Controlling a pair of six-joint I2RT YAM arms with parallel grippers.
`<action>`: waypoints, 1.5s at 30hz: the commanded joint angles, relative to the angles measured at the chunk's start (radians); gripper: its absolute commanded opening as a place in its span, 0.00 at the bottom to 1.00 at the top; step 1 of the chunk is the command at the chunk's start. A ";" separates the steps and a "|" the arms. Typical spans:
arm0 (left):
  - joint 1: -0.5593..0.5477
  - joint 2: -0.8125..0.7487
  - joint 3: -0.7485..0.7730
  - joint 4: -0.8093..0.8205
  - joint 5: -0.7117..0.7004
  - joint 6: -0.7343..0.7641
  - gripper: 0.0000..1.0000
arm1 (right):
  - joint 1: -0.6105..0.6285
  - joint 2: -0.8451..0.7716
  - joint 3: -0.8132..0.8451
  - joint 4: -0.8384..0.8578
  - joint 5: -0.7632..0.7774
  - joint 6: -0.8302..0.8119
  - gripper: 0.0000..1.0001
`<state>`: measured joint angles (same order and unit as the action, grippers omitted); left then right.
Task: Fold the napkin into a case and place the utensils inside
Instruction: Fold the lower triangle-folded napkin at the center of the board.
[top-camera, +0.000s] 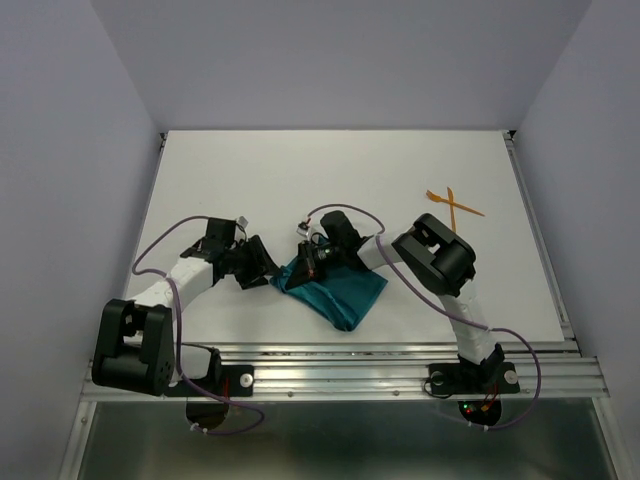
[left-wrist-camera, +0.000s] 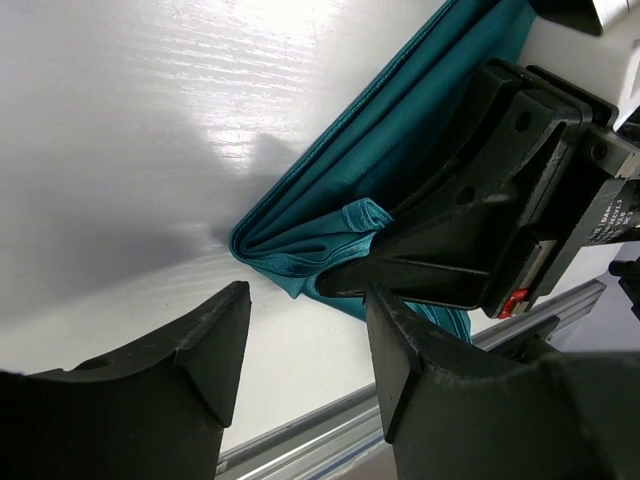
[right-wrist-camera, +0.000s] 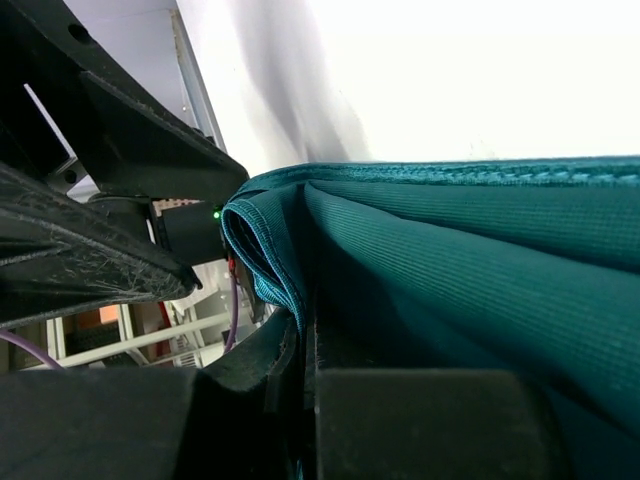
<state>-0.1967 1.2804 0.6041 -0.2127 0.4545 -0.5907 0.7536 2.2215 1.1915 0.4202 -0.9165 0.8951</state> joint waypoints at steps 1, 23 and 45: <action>-0.004 0.011 0.026 0.038 -0.002 -0.012 0.59 | -0.005 0.003 0.040 0.038 -0.030 0.011 0.01; -0.007 0.068 0.042 0.128 0.033 -0.060 0.41 | -0.005 0.009 0.034 0.038 -0.027 0.011 0.01; -0.026 0.128 0.069 0.139 0.027 -0.124 0.00 | -0.005 -0.040 0.042 -0.070 0.036 -0.070 0.22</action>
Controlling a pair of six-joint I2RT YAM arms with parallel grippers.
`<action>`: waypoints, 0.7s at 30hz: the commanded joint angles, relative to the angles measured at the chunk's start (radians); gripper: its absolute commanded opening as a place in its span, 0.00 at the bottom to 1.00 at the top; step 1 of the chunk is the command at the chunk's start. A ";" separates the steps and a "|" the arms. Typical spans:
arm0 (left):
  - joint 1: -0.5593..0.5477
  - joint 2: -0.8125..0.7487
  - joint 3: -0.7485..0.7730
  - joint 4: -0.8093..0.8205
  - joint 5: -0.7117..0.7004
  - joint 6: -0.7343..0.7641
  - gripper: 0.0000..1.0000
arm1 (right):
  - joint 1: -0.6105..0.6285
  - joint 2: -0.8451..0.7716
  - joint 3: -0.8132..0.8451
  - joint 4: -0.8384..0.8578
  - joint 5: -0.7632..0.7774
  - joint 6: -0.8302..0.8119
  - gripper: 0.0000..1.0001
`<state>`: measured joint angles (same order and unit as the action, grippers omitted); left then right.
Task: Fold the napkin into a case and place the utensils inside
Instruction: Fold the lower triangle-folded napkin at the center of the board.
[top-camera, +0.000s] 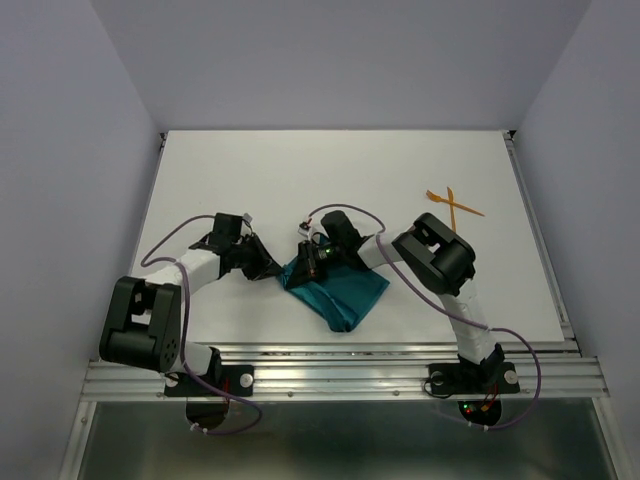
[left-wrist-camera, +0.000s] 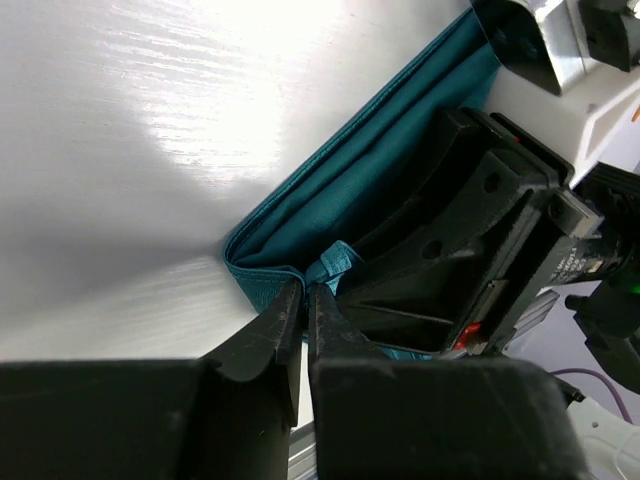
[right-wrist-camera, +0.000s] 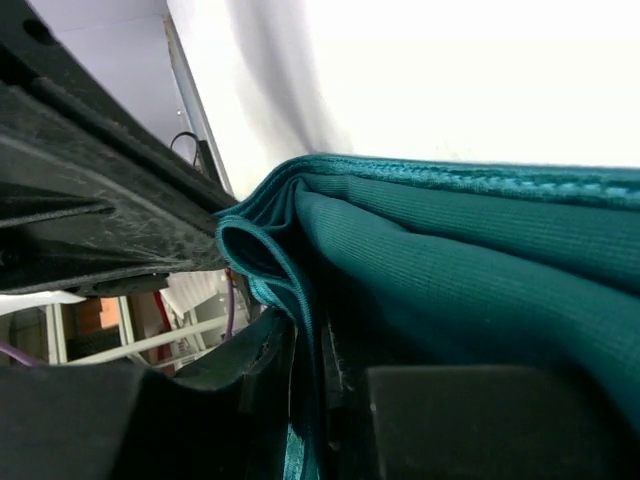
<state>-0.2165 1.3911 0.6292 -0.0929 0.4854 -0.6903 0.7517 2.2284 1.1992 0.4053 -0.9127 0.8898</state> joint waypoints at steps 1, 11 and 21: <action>-0.007 0.022 0.047 0.018 -0.008 -0.040 0.00 | -0.003 -0.055 0.040 -0.094 0.041 -0.080 0.30; -0.018 0.068 0.086 -0.007 -0.045 -0.103 0.00 | -0.003 -0.151 0.022 -0.269 0.156 -0.218 0.51; -0.023 0.074 0.101 -0.033 -0.083 -0.121 0.00 | -0.003 -0.253 -0.078 -0.372 0.227 -0.292 0.50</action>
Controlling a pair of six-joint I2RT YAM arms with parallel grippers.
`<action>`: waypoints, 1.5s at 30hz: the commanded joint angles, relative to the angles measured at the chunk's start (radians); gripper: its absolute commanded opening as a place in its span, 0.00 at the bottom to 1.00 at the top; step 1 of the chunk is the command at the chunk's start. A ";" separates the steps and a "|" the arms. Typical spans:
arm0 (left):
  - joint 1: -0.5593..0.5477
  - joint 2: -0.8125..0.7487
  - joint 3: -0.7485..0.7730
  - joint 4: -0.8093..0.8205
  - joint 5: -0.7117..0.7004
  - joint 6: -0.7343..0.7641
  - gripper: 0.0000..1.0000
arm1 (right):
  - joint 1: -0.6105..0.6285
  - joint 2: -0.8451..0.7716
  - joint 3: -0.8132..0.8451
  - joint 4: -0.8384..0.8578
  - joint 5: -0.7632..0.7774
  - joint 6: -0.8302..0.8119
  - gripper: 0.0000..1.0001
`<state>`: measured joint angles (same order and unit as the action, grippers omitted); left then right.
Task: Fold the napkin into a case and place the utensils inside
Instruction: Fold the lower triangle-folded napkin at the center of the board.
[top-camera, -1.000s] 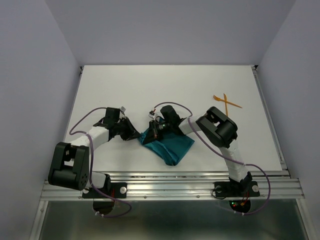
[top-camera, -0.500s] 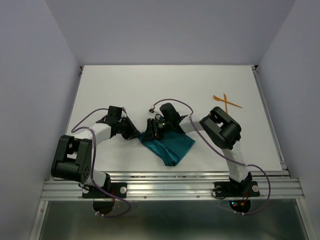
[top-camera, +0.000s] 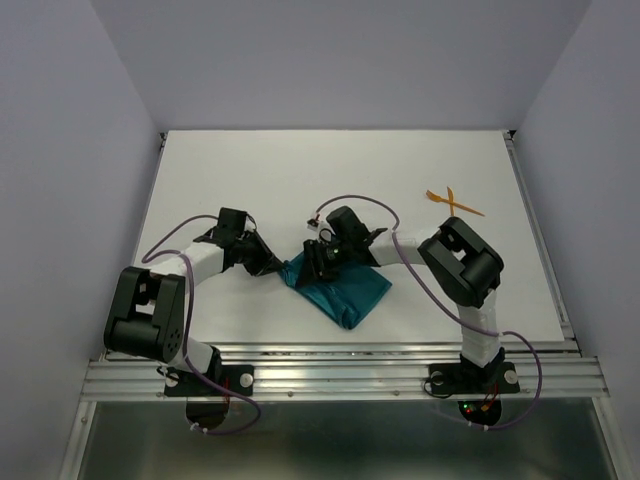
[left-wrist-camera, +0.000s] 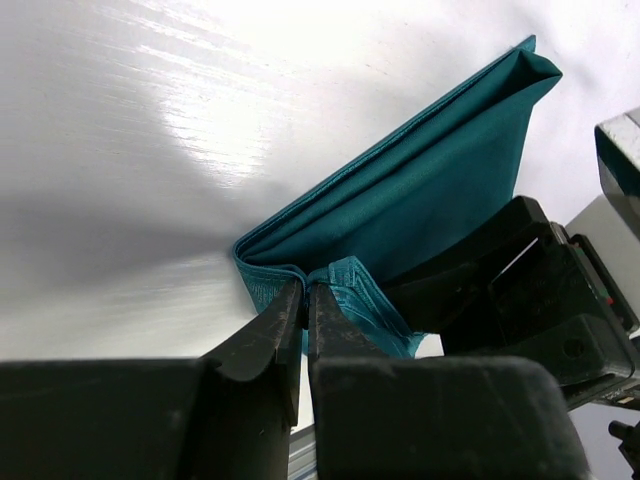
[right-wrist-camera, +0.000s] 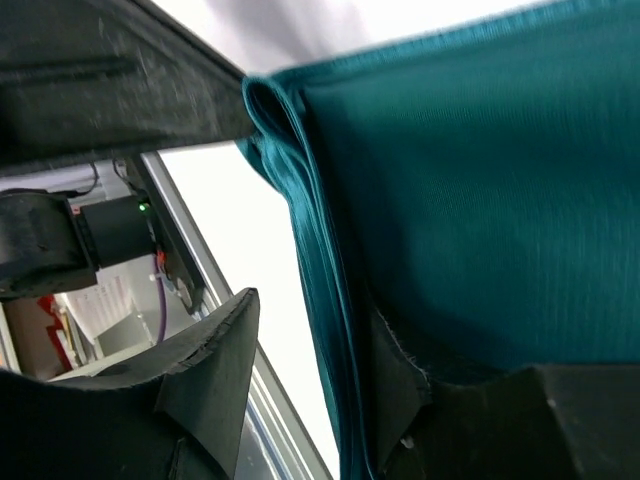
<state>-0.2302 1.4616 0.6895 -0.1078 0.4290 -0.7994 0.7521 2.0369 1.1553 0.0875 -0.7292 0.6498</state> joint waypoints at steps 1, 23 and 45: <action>-0.009 0.005 0.044 -0.018 -0.027 -0.014 0.00 | -0.003 -0.070 -0.052 -0.066 0.050 -0.062 0.49; -0.035 0.052 0.093 -0.036 -0.055 -0.020 0.00 | -0.003 -0.285 -0.246 -0.140 0.165 -0.067 0.38; -0.103 0.059 0.191 -0.122 -0.111 -0.024 0.00 | -0.003 -0.409 -0.322 -0.175 0.306 -0.061 0.01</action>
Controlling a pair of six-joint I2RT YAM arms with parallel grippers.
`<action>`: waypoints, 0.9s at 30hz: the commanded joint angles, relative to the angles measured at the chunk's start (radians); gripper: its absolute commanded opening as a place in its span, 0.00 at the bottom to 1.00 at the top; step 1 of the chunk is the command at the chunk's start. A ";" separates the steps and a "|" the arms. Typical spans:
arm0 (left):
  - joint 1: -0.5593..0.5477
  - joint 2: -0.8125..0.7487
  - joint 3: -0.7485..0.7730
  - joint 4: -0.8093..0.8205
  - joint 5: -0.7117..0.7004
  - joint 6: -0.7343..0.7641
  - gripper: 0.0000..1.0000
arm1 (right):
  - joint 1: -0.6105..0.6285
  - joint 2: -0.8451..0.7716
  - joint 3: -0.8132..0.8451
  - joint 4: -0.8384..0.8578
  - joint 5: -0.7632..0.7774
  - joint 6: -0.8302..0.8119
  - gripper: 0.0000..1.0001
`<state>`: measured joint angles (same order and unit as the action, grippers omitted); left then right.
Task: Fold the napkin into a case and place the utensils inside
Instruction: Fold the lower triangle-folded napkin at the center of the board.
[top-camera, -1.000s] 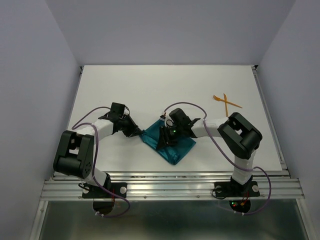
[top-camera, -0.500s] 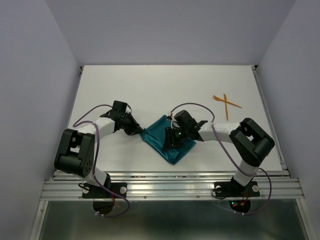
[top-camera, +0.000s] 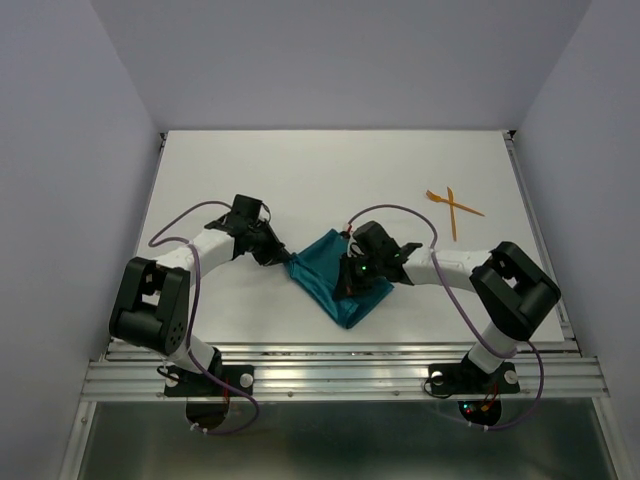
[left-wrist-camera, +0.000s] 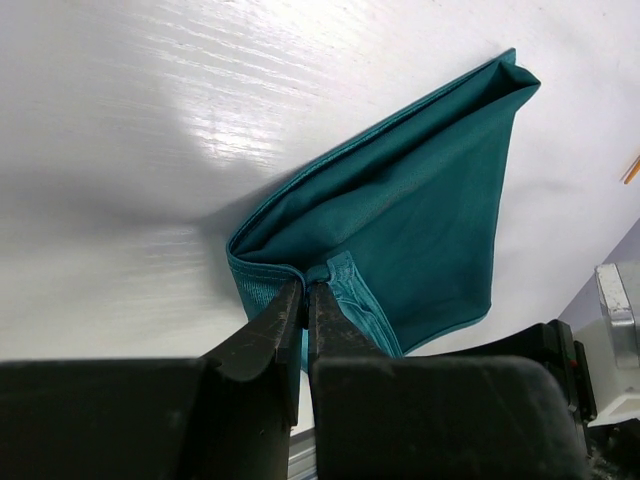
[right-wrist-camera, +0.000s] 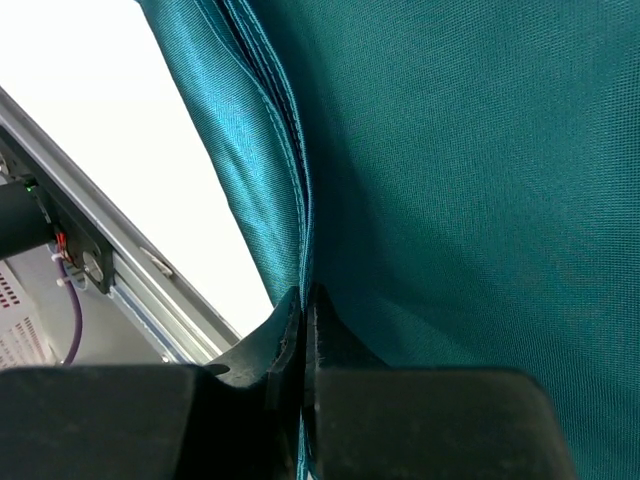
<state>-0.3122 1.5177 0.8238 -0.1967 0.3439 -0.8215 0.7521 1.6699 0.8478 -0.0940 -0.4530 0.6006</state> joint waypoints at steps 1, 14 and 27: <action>-0.025 0.006 0.061 -0.036 -0.028 -0.002 0.00 | -0.003 -0.044 -0.016 0.005 0.031 -0.012 0.01; -0.085 0.078 0.159 -0.084 -0.071 -0.002 0.00 | -0.003 -0.061 -0.076 0.031 0.053 -0.021 0.01; -0.140 0.130 0.245 -0.118 -0.114 -0.007 0.00 | -0.003 -0.058 -0.104 0.050 0.068 -0.027 0.01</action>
<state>-0.4438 1.6489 1.0183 -0.2985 0.2657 -0.8227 0.7521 1.6402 0.7597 -0.0681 -0.4038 0.5953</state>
